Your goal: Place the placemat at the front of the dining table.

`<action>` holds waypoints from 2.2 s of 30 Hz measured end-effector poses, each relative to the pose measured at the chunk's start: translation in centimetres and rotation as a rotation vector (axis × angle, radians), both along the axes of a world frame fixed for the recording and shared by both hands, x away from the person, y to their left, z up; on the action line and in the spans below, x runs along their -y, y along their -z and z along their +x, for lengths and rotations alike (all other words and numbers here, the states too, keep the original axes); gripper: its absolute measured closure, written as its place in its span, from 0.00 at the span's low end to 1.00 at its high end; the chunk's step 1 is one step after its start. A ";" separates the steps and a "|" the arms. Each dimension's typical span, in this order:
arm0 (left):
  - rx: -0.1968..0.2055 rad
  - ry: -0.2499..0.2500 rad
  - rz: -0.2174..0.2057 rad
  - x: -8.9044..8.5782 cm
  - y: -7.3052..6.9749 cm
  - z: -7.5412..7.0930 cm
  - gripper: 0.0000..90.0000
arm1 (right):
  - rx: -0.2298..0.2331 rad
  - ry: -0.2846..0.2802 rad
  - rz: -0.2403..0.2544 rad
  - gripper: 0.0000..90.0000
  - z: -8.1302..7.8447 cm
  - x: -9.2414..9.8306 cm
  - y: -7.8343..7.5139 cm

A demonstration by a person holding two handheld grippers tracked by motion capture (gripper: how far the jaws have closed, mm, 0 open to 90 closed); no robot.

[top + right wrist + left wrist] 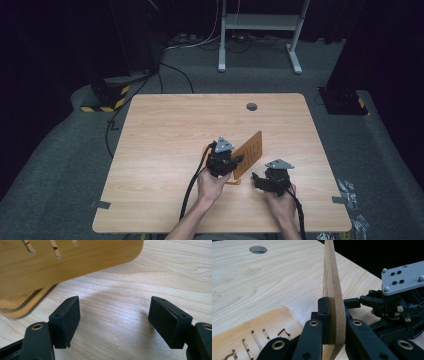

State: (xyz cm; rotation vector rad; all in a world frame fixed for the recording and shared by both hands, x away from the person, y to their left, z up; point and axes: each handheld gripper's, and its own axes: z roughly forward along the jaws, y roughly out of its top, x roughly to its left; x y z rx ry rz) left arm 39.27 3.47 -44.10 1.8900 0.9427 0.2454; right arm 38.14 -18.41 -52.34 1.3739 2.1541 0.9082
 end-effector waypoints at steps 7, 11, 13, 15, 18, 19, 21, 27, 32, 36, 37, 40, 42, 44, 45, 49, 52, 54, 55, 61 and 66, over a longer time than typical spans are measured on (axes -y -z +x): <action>0.016 -0.015 0.006 -0.8 -0.6 0.0 0.96 | -0.006 -0.004 0.000 0.28 0.0 0.0 0.0; 0.027 -0.030 -0.001 -1.3 -1.1 0.0 0.96 | -0.006 -0.005 0.000 0.28 0.0 0.0 0.0; 0.038 -0.032 0.009 -1.8 -1.3 0.1 0.96 | -0.005 -0.006 0.000 0.28 0.0 0.0 0.0; 0.044 -0.032 0.011 -2.0 -1.4 0.1 0.96 | -0.006 -0.005 0.000 0.28 0.0 0.0 0.0; 0.046 -0.045 0.008 -2.5 -1.6 0.1 0.96 | -0.005 -0.005 0.000 0.28 0.0 0.0 0.0; 0.048 -0.046 0.008 -2.6 -1.6 0.1 0.96 | -0.005 -0.005 0.000 0.28 0.0 0.0 0.0; 0.048 -0.052 0.005 -2.8 -1.6 0.1 0.96 | -0.005 -0.005 0.000 0.28 0.0 0.0 0.0; 0.045 -0.071 0.005 -3.4 -1.7 0.1 0.96 | -0.005 -0.005 0.000 0.28 0.0 0.0 0.0; 0.053 -0.082 0.005 -4.1 -1.8 0.2 0.96 | -0.005 -0.005 0.000 0.28 0.0 0.0 0.0; 0.057 -0.096 0.009 -4.6 -2.0 0.2 0.96 | -0.006 -0.005 0.000 0.28 0.0 0.0 0.0; 0.057 -0.101 0.008 -4.6 -2.0 0.2 0.96 | -0.005 -0.005 0.000 0.28 0.0 0.0 0.0; 0.059 -0.109 0.016 -5.0 -2.1 0.2 0.96 | 0.000 -0.009 -0.004 0.28 0.1 0.0 0.0; 0.061 -0.115 0.020 -5.3 -2.2 0.2 0.96 | 0.002 -0.011 -0.005 0.28 0.1 0.0 0.0; 0.065 -0.117 0.018 -5.6 -2.2 0.2 0.96 | 0.002 -0.011 -0.005 0.28 0.1 0.0 0.0; 0.062 -0.122 0.021 -5.7 -2.3 0.2 0.96 | 0.002 -0.011 -0.005 0.28 0.1 0.0 0.0; 0.065 -0.135 0.022 -6.2 -2.4 0.2 0.96 | 0.002 -0.011 -0.005 0.28 0.1 0.0 0.0; 0.073 -0.141 0.024 -6.7 -2.5 0.2 0.96 | 0.002 -0.011 -0.005 0.28 0.1 0.0 0.0; 0.072 -0.149 0.026 -7.0 -2.6 0.2 0.96 | 0.002 -0.011 -0.005 0.28 0.1 0.0 0.0; 0.074 -0.150 0.026 -7.1 -2.6 0.2 0.96 | 0.002 -0.011 -0.005 0.28 0.1 0.0 0.0; 0.080 -0.171 0.030 -7.9 -2.9 0.2 0.96 | 0.001 -0.011 -0.004 0.28 0.1 0.0 0.0; 0.092 -0.182 0.041 -8.6 -3.0 0.2 0.96 | 0.001 -0.011 -0.004 0.28 0.1 0.0 0.0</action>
